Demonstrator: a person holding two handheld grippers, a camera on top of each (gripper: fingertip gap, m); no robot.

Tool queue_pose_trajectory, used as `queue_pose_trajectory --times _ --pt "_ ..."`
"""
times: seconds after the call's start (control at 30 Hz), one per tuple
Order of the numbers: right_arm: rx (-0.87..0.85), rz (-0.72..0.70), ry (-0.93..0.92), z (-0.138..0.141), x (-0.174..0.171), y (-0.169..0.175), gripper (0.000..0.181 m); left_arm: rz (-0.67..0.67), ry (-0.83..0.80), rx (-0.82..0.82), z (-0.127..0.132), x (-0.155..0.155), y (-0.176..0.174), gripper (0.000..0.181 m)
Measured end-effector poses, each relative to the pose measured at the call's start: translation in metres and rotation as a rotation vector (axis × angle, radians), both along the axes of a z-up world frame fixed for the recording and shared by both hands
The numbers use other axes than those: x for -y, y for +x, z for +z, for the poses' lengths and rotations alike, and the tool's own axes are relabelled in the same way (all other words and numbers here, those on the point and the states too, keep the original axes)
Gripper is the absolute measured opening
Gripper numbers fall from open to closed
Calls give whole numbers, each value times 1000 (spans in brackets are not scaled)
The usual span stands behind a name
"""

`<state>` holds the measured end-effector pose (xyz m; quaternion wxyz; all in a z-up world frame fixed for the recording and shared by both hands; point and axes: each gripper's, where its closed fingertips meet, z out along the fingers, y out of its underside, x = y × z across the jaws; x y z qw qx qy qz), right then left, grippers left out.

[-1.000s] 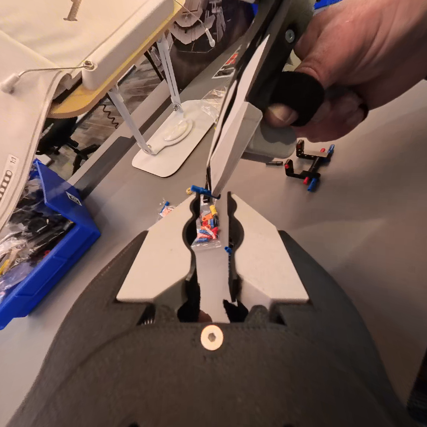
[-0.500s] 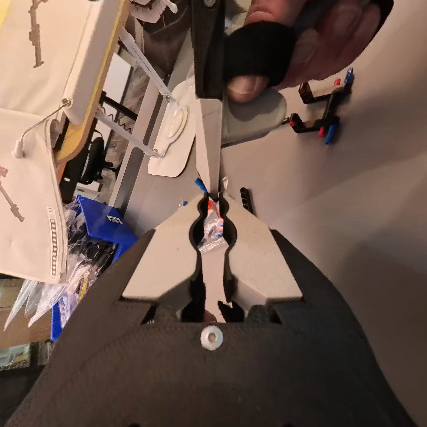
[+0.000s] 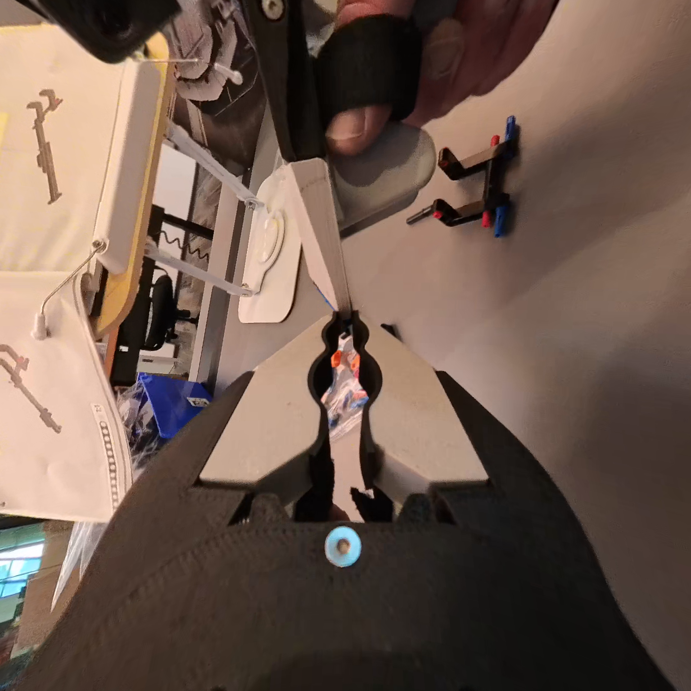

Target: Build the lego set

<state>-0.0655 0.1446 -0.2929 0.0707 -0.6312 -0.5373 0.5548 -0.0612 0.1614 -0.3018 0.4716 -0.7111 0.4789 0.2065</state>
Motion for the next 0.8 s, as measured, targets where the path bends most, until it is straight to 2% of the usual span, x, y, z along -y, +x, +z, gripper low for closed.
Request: queue_pose_trajectory --times 0.03,0.43,0.8 --pt "11 -8 12 -2 -1 3 2 -6 -2 -5 -1 -1 3 2" --pt "8 -104 94 -12 -20 20 3 -1 -15 -43 -12 -18 19 1" --pt "-30 -77 -2 -9 -20 23 2 2 -39 31 -10 -19 22 1"
